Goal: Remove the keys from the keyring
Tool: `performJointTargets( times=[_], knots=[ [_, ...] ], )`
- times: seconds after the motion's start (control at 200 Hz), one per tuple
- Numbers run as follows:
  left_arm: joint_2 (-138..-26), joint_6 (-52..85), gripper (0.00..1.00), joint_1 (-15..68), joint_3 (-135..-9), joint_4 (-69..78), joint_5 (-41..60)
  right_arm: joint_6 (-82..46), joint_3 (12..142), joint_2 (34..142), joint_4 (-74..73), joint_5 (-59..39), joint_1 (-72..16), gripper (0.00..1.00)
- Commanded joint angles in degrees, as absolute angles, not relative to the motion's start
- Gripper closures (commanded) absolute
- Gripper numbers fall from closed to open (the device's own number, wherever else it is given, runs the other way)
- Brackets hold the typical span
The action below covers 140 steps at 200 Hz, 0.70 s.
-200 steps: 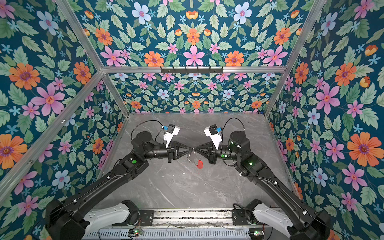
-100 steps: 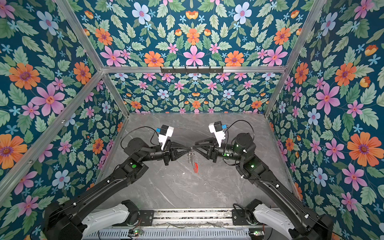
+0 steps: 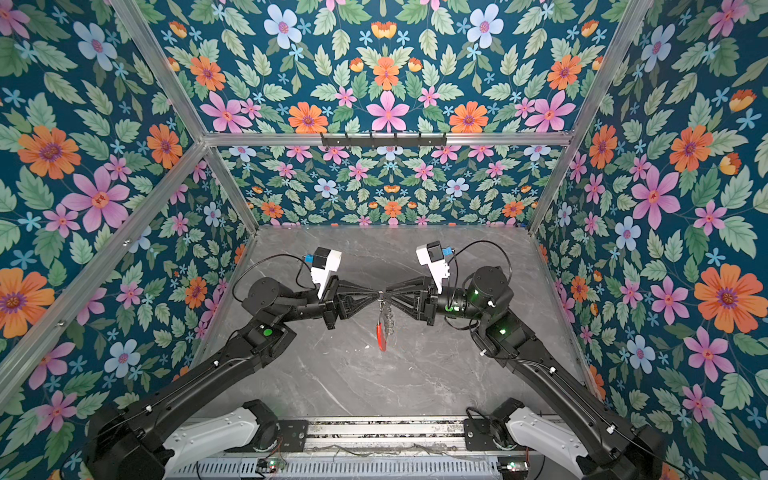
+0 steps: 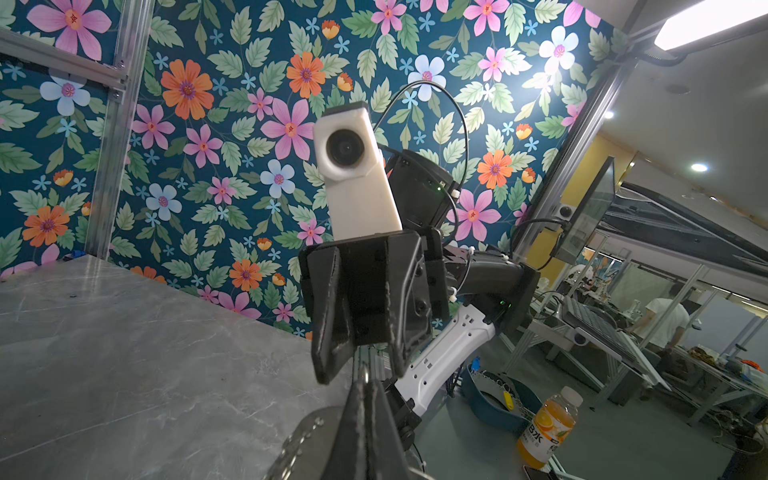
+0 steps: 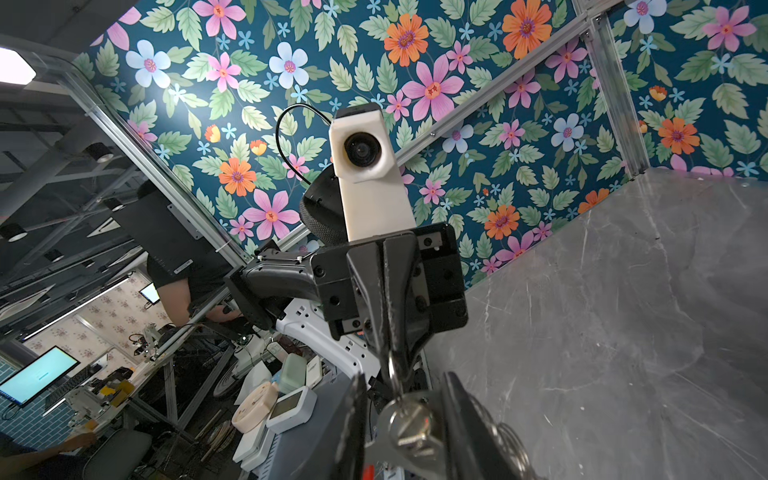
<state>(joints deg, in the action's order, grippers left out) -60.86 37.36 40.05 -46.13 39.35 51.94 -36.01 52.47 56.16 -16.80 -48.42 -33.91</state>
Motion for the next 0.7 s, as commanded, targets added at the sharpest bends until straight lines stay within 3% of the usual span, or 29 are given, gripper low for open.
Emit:
performJointTargets(
  times=[0.0, 0.38, 0.57, 0.695],
  knots=[
    [-60.9, 37.7, 1.0, 40.0, -46.4, 42.8, 51.4, -35.9, 53.6, 56.6, -18.2, -49.6, -34.7, 0.73],
    [-60.5, 38.5, 1.0, 40.0, -46.5, 42.3, 51.3, -33.0, 55.0, 55.8, -13.8, -47.3, -35.5, 1.0],
    [-59.9, 37.5, 1.0, 40.0, -47.8, 37.3, 51.0, -30.6, 57.6, 56.4, -7.6, -46.8, -35.4, 1.0],
    [-59.1, 34.2, 0.76, 39.9, -50.0, 29.4, 50.8, -26.1, 61.8, 57.0, 1.9, -47.0, -35.5, 1.0]
  ],
)
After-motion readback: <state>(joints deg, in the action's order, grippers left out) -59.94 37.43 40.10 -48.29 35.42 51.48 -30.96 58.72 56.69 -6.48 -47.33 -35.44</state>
